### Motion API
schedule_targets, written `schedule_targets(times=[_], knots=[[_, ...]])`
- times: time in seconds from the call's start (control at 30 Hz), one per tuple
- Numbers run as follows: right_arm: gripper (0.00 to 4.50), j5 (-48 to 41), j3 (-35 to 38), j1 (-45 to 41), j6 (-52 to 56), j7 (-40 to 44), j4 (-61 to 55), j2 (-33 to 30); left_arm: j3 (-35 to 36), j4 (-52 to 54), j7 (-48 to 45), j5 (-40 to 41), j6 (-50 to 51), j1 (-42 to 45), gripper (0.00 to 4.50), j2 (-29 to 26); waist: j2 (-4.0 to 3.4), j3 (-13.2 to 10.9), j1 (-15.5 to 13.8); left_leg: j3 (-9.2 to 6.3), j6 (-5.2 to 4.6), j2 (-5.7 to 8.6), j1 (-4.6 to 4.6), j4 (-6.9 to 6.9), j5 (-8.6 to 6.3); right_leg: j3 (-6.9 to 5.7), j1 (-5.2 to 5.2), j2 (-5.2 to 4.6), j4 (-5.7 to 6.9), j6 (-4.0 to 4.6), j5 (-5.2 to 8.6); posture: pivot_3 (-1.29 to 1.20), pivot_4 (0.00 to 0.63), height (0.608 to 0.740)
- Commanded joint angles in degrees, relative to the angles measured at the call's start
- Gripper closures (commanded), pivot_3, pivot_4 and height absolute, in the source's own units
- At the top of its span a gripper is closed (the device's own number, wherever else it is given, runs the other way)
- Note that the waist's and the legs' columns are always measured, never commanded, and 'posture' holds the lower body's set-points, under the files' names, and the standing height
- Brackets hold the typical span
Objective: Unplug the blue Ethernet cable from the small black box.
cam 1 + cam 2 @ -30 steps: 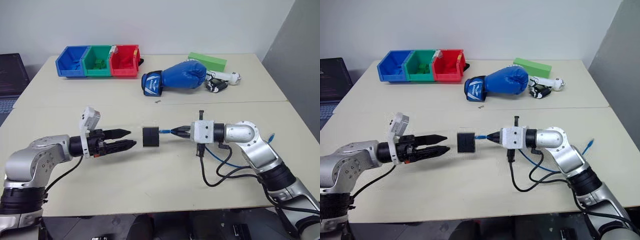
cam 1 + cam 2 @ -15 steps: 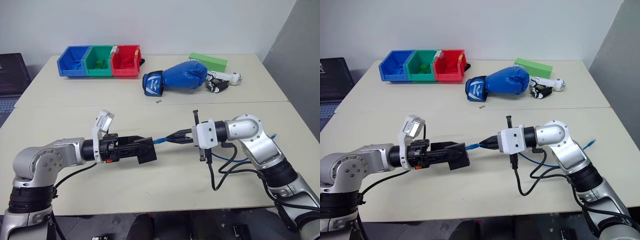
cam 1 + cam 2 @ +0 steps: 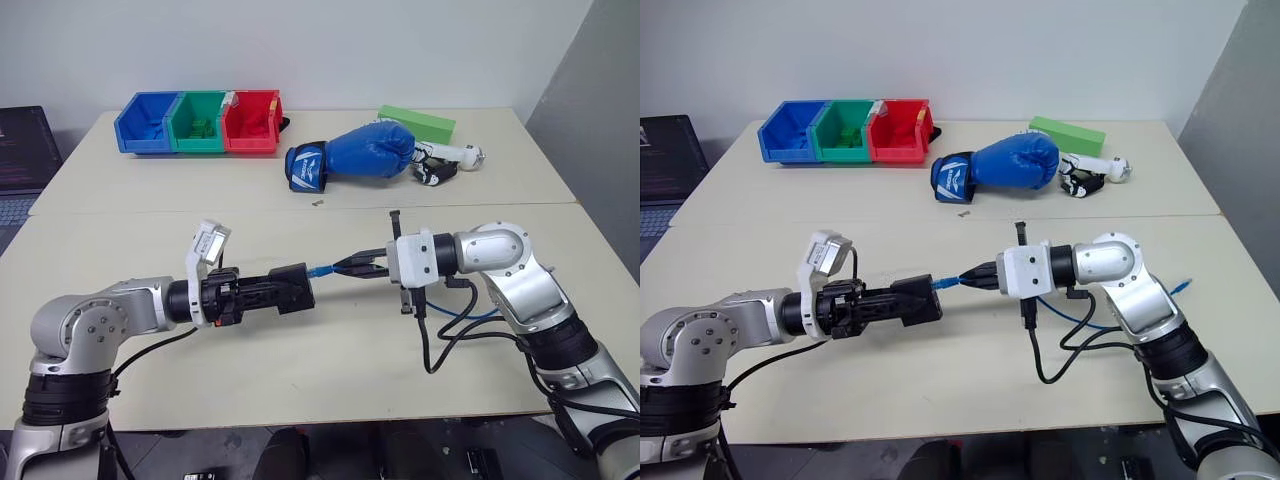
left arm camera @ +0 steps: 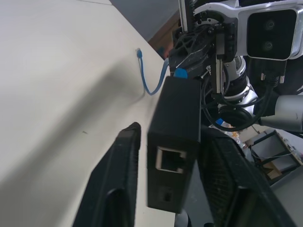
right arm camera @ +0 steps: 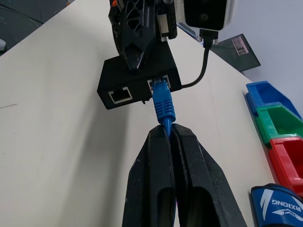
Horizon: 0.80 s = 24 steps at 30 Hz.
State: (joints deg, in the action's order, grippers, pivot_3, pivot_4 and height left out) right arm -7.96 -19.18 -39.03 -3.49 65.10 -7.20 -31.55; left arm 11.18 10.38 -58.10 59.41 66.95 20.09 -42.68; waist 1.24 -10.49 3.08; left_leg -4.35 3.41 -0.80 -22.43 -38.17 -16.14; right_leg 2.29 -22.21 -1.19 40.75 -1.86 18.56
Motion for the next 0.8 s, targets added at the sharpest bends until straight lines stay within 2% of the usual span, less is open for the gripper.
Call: schedule_targets(times=[0.03,0.1,0.3,0.4,0.5,0.7,0.8], knots=[[4.50,-0.9,1.0,-0.3,-0.5,0.5,-3.9,-0.1,-0.2,-0.1,0.2,-0.3,-1.1,0.3,3.68,0.1,0.00,0.0,0.0,0.00,0.00,0.01,0.00,0.00,0.00,0.00,0.00,0.00,0.00,0.00,0.00,0.00,0.150,0.740],[4.50,-0.5,0.3,0.2,-0.9,1.3,-4.8,-0.8,-0.3,-0.3,0.0,-0.5,-1.3,0.5,3.72,0.0,0.00,0.0,0.0,0.00,0.00,0.00,0.00,0.00,0.00,0.01,0.00,0.00,-0.01,0.00,0.00,0.00,0.150,0.740],[3.10,-5.9,0.7,1.9,7.2,4.4,-9.8,-2.7,-3.1,0.1,-3.6,-3.5,-4.3,1.0,3.72,-1.9,0.00,0.0,-0.1,-0.03,0.00,-0.01,0.00,0.00,0.00,-0.01,0.02,0.00,-0.01,0.00,0.00,0.00,0.150,0.740],[2.46,-14.1,3.1,2.0,20.2,4.0,-13.4,-3.6,-6.0,0.8,-7.3,-6.7,-7.8,1.4,3.72,-3.7,0.00,0.0,-0.1,-0.02,0.01,0.02,-0.01,0.00,0.00,0.00,0.01,0.00,-0.01,0.00,0.00,0.00,0.150,0.740],[1.81,-24.5,6.5,2.2,35.8,-1.0,-14.6,-2.2,-9.9,2.1,-11.9,-11.0,-13.3,1.6,3.72,-5.8,0.00,0.0,-0.2,-0.05,0.01,0.01,-0.01,0.01,0.01,0.02,0.02,-0.02,-0.03,0.01,0.00,0.00,0.150,0.740],[1.77,-34.6,9.6,3.8,52.9,-9.2,-15.5,0.6,-12.5,3.4,-16.1,-16.3,-21.8,1.7,3.72,-6.3,0.00,0.0,-0.3,-0.04,0.01,0.01,-0.03,0.05,0.00,0.04,0.00,-0.03,-0.09,0.02,0.01,0.00,0.150,0.740],[1.77,-38.2,11.6,5.3,58.3,-16.1,-14.3,5.3,-12.2,3.1,-16.3,-16.4,-23.2,2.7,3.72,-5.5,-0.01,0.0,-0.2,-0.04,0.00,0.01,-0.07,0.07,0.00,0.04,-0.01,-0.01,-0.13,0.02,0.01,0.00,0.150,0.740]])
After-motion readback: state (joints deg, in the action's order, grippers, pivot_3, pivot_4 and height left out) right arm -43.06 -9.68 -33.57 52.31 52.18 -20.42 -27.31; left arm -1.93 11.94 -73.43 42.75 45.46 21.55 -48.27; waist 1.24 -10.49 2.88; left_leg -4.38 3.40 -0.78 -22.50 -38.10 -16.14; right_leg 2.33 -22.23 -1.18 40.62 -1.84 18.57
